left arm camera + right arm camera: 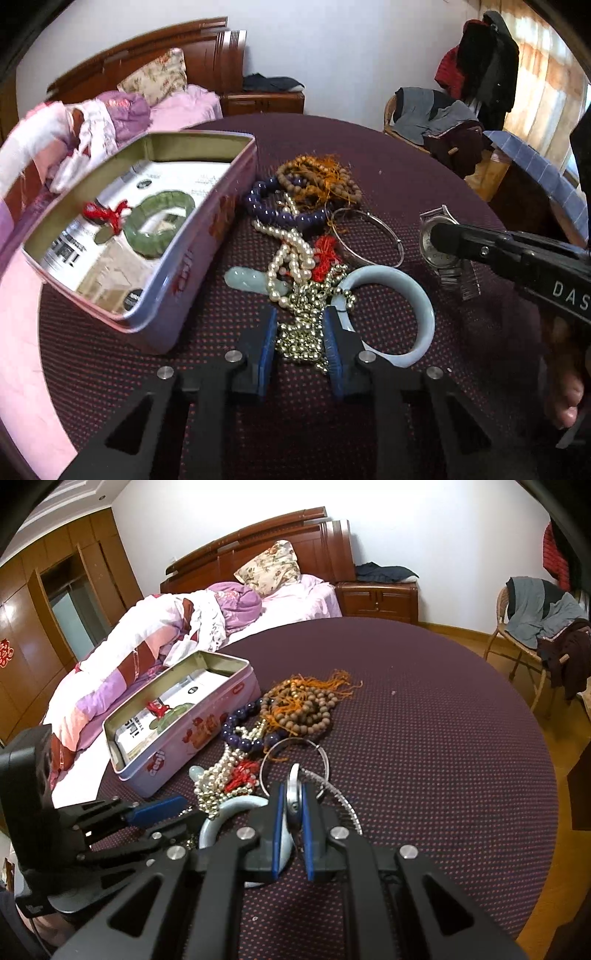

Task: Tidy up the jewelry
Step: 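Lift the silver watch with the right gripper while the left gripper grasps the gold bead chain, then carry the watch and gold chain into the tin box and open both grippers, then move both grippers back to the pile and lower the right gripper onto the white bangle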

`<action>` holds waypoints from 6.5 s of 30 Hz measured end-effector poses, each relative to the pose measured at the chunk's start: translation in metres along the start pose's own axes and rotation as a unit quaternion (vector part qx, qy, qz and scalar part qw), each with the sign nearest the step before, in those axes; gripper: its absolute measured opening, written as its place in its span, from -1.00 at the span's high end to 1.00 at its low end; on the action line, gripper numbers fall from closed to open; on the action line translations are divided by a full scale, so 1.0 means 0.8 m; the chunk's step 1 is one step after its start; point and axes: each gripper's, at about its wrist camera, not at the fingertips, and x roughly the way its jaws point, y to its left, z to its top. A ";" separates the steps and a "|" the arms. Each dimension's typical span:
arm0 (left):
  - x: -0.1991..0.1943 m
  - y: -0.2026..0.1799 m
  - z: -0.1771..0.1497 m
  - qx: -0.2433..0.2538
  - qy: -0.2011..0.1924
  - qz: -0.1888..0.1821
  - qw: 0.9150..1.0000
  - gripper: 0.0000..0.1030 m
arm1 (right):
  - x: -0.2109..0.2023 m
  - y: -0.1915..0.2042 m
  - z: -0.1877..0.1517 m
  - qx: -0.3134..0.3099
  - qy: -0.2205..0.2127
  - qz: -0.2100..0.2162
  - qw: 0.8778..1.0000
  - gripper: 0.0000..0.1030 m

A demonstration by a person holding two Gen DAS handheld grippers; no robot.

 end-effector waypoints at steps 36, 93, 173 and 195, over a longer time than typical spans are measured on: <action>-0.097 0.028 0.071 0.031 -0.142 0.030 0.989 0.92 | -0.011 0.000 0.034 -0.013 -0.025 0.001 1.000 0.75; -0.035 0.178 0.099 -0.042 -0.108 0.122 0.986 0.92 | 0.135 0.118 0.141 -0.096 0.017 0.075 0.992 0.75; -0.050 0.141 0.057 -0.049 -0.115 0.156 0.980 -0.48 | 0.051 0.039 0.067 -0.038 0.023 0.037 0.998 -0.54; -0.050 0.081 0.015 -0.036 -0.096 0.141 0.985 -0.48 | 0.031 0.031 -0.015 -0.022 0.049 0.032 0.998 -0.78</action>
